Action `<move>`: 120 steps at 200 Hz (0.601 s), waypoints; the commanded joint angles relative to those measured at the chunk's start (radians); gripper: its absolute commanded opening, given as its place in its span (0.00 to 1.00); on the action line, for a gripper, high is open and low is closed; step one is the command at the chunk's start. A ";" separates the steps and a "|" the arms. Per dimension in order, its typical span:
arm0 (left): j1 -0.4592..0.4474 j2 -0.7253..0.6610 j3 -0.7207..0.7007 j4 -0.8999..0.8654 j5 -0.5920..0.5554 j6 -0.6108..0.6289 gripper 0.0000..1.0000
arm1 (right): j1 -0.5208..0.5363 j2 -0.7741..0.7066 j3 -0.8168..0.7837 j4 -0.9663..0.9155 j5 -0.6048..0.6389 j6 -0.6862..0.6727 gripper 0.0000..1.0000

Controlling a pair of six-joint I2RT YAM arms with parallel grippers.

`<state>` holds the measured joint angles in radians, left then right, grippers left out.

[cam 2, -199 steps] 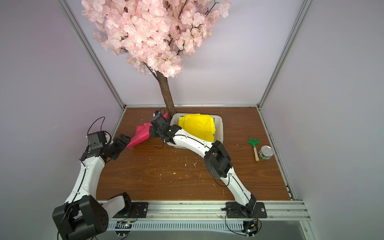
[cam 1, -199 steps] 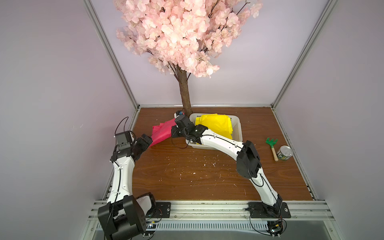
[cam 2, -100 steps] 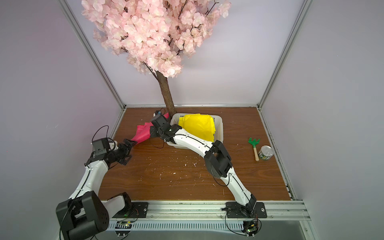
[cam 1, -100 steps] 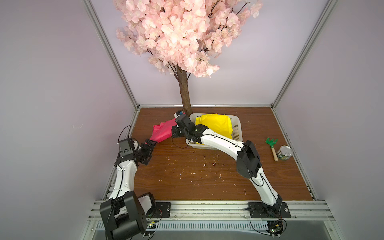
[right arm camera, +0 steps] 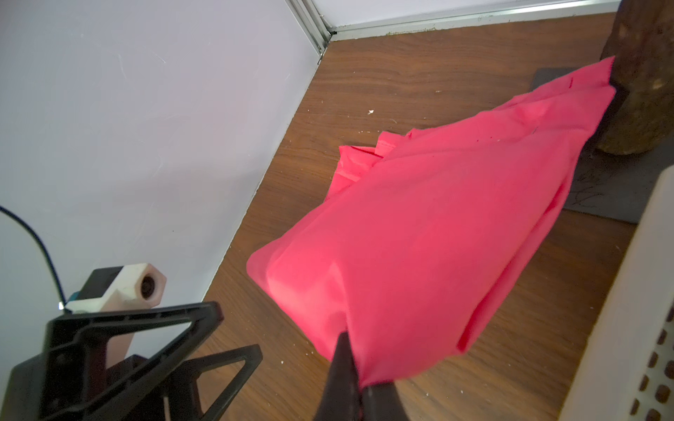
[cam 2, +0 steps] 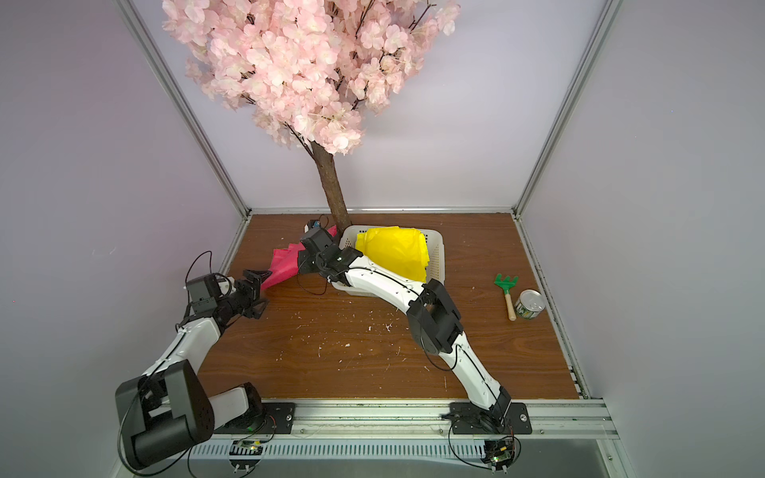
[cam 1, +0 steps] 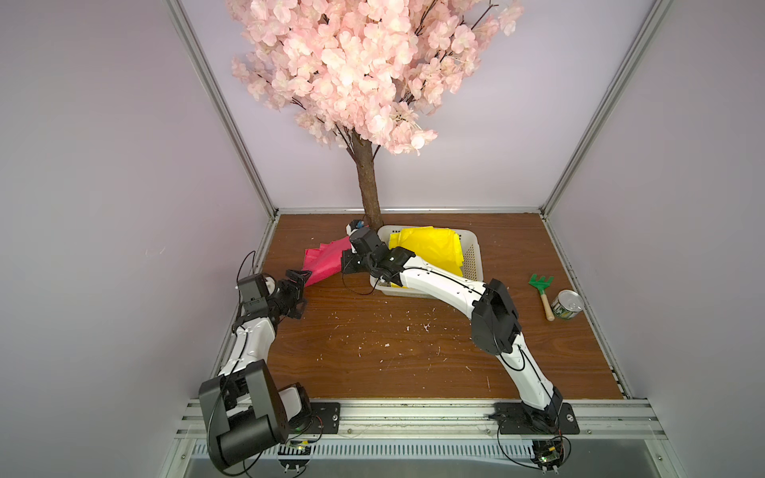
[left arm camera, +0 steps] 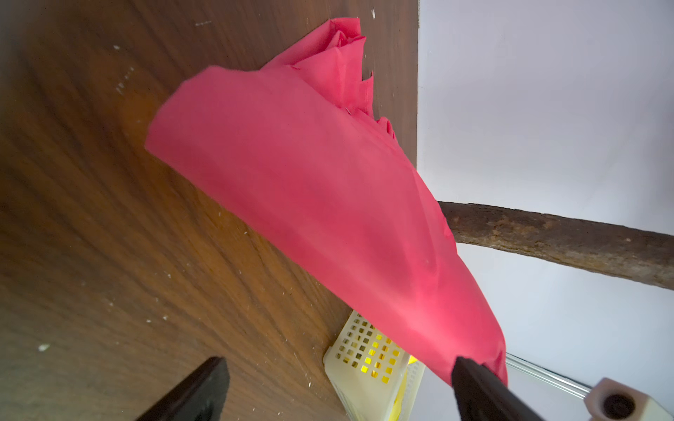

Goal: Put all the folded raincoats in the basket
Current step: Pick up the raincoat from the center of the board.

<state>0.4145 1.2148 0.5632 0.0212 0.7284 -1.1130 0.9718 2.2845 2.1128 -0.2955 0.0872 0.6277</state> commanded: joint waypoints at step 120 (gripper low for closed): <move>0.017 0.302 0.068 0.378 -0.043 -0.104 0.94 | -0.005 -0.019 0.007 0.048 -0.022 0.008 0.00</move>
<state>0.4171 1.4906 0.5900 0.3073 0.6941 -1.1969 0.9718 2.2845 2.1128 -0.2958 0.0727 0.6289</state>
